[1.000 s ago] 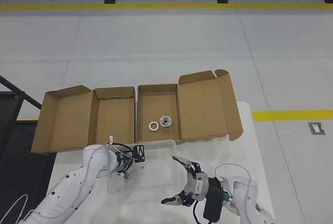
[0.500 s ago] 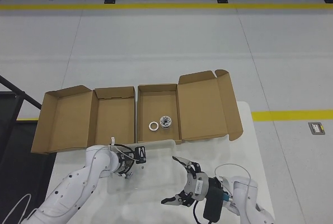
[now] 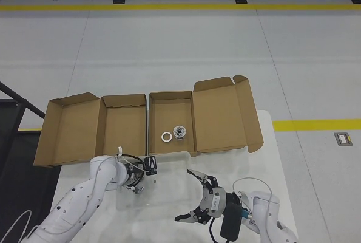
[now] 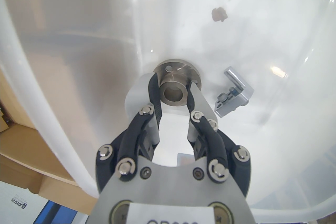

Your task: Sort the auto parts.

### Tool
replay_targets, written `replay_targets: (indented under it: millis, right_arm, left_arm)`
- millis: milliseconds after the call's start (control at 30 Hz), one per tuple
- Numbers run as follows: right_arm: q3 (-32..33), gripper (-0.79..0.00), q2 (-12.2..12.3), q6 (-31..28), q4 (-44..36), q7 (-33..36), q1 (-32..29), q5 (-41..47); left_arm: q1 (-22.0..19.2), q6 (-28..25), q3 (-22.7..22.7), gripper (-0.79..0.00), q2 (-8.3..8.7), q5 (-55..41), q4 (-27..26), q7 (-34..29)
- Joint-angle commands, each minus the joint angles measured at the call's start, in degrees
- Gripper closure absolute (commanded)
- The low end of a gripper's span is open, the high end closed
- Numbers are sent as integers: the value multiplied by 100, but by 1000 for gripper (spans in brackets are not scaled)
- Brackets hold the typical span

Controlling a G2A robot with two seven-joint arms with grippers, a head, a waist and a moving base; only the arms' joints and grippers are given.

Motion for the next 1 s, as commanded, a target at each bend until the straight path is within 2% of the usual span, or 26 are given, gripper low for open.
replay_targets:
  millis: [0, 133, 267, 500, 600, 700, 800, 967]
  right_arm:
    - [0, -785, 0, 0, 0, 0, 0, 0]
    - [0, -785, 0, 0, 0, 0, 0, 0]
    - [0, -785, 0, 0, 0, 0, 0, 0]
    - [0, -785, 0, 0, 0, 0, 0, 0]
    - [0, -785, 0, 0, 0, 0, 0, 0]
    - [0, -785, 0, 0, 0, 0, 0, 0]
    - [0, -785, 0, 0, 0, 0, 0, 0]
    - [0, -785, 0, 0, 0, 0, 0, 0]
  left_arm:
    - [42, -28, -91, 0, 23, -66, -52, 31]
    - [158, -75, -322, 0, 92, -117, -288, 47]
    - [463, -190, -819, 0, 237, -329, -854, 178]
    - [1453, -224, -2459, 0, 586, -1223, -2061, 317]
    - [1857, 144, -3190, 0, 686, -1406, -2338, 321]
    - [2138, 732, -3772, 0, 732, -1553, -2312, 407]
    - [2260, 1462, -4053, 0, 721, -1887, -2034, 420]
    - [2282, 1531, -4072, 0, 722, -1875, -2061, 395]
